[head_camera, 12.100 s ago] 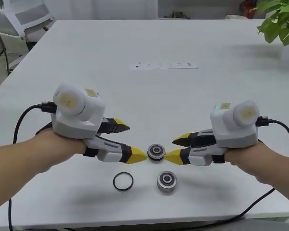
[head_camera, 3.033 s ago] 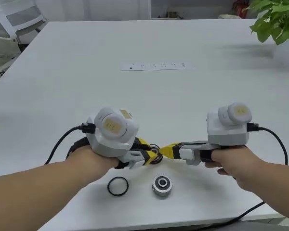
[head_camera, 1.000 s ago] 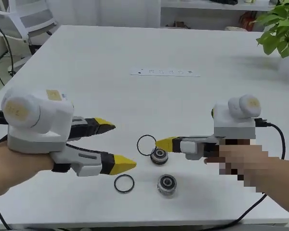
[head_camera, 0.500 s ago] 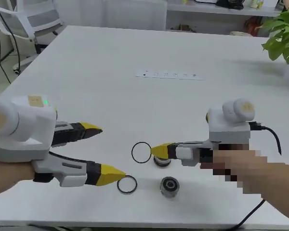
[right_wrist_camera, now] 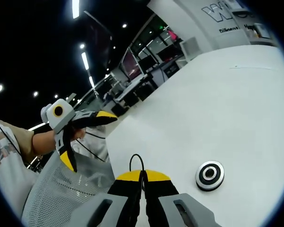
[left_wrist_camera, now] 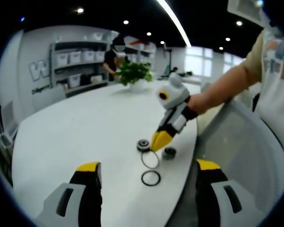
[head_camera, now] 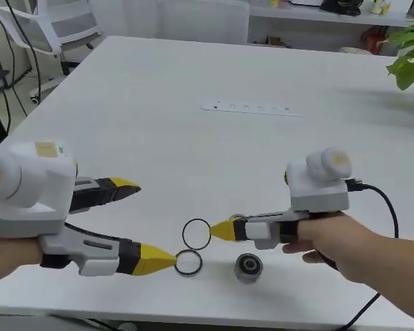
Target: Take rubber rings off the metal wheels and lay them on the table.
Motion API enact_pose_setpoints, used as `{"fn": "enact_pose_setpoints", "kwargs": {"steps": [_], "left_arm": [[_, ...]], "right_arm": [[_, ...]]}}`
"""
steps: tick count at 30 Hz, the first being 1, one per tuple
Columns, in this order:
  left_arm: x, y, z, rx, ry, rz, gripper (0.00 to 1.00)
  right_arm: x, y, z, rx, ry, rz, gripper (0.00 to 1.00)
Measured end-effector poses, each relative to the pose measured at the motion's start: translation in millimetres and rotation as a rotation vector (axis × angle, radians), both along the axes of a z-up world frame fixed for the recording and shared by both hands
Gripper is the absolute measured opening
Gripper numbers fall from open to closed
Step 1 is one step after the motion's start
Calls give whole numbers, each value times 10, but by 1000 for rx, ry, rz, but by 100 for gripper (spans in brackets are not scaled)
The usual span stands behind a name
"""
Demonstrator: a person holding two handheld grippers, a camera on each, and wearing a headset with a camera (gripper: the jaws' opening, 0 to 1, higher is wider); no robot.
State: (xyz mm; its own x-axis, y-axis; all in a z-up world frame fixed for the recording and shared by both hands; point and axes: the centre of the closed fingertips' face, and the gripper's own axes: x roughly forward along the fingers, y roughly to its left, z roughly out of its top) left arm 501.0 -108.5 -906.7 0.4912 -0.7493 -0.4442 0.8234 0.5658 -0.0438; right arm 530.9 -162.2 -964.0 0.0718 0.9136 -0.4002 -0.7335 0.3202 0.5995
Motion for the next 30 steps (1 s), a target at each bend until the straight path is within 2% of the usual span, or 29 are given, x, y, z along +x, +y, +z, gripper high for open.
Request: {"fn": "enact_pose_setpoints", "kwargs": {"steps": [12, 24, 30], "left_arm": [[-17, 74, 0, 7, -2, 15, 84], [-45, 101, -39, 12, 11, 12, 84], [-48, 91, -45, 11, 14, 10, 84]], "right_arm": [[-75, 109, -181, -72, 27, 47, 0], [-106, 125, -367, -145, 53, 53, 0], [-101, 117, -402, -161, 62, 46, 0]]}}
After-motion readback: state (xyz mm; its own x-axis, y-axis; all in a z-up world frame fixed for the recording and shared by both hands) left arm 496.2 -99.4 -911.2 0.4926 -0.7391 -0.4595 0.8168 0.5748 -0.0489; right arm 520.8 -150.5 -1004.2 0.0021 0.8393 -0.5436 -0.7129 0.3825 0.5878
